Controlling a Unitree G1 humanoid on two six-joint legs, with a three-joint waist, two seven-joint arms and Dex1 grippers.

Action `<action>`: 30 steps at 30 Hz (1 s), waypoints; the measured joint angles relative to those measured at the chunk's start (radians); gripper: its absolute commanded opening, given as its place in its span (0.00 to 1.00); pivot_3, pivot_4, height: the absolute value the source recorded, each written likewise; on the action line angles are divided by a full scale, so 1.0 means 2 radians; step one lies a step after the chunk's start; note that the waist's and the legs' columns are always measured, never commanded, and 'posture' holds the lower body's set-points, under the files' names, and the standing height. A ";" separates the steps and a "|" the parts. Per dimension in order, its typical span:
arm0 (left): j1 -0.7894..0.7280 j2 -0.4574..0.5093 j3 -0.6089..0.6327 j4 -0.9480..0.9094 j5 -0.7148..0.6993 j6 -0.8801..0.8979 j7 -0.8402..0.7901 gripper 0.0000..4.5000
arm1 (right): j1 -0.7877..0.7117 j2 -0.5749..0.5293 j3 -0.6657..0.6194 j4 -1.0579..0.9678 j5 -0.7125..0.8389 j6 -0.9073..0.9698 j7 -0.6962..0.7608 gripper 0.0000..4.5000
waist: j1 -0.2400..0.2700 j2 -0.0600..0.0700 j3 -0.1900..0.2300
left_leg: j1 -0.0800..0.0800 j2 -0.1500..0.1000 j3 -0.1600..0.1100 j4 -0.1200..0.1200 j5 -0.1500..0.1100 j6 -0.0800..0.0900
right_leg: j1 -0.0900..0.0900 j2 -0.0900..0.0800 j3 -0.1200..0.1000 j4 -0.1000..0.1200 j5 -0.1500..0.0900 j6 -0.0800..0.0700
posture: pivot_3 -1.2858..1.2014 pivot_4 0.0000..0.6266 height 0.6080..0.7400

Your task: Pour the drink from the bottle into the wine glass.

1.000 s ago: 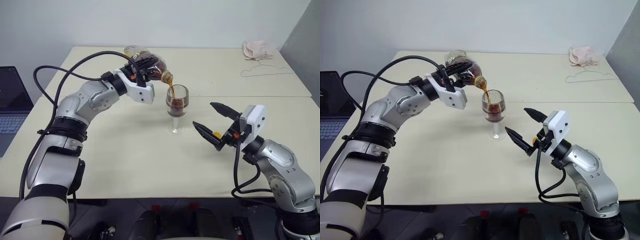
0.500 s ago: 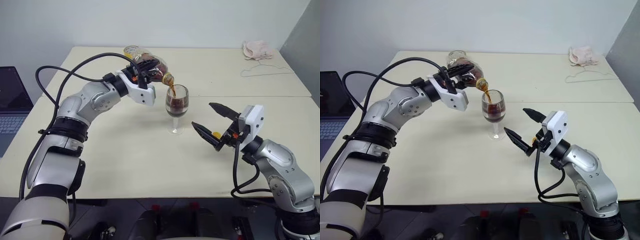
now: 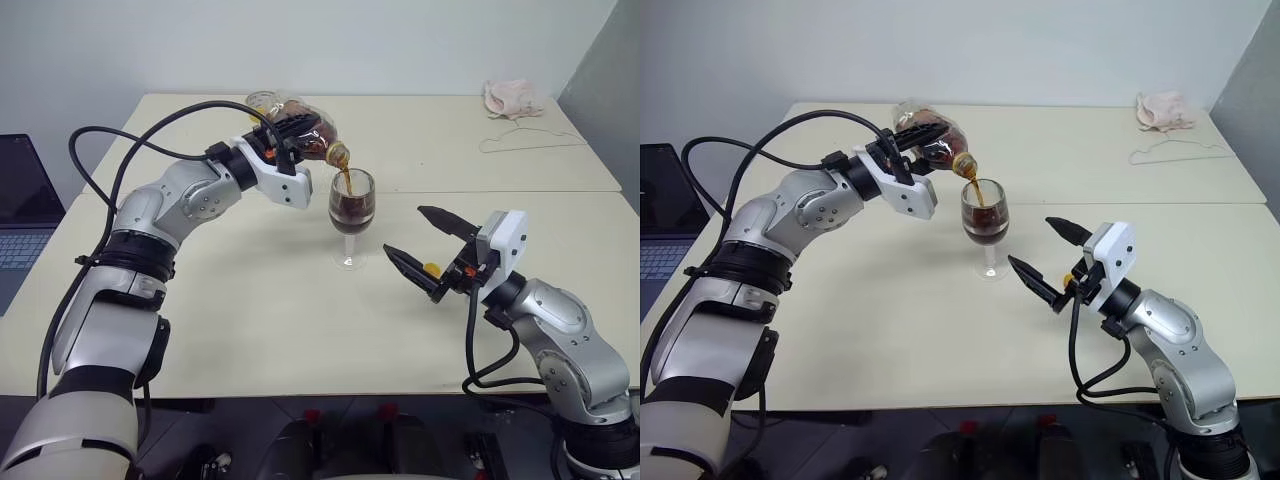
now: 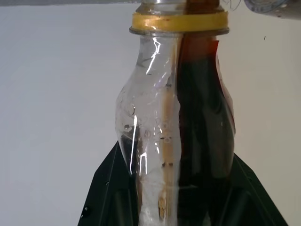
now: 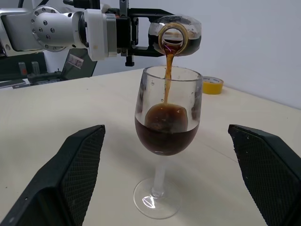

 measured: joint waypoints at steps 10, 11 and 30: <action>0.000 0.000 0.000 0.000 0.000 0.001 0.000 0.31 | 0.000 0.000 0.000 0.000 0.000 0.000 0.000 1.00 | 0.000 0.000 0.000 | 0.000 0.000 0.000 0.000 0.000 0.000 | 0.000 0.000 0.000 0.000 0.000 0.000 | 0.52 0.24 1.00; 0.000 0.000 0.000 0.000 0.000 0.001 0.000 0.31 | 0.000 0.000 0.000 0.000 0.000 0.000 0.000 1.00 | 0.000 0.000 0.000 | 0.000 0.000 0.000 0.000 0.000 0.000 | 0.000 0.000 0.000 0.000 0.000 0.000 | 0.52 0.24 1.00; 0.038 -0.049 0.057 -0.023 -0.227 0.060 -0.137 0.31 | 0.004 -0.006 0.001 0.000 0.000 0.000 0.001 1.00 | -0.004 0.000 0.000 | 0.000 0.000 0.000 0.000 0.000 0.000 | 0.000 0.000 0.000 0.000 0.000 0.000 | 0.52 0.24 1.00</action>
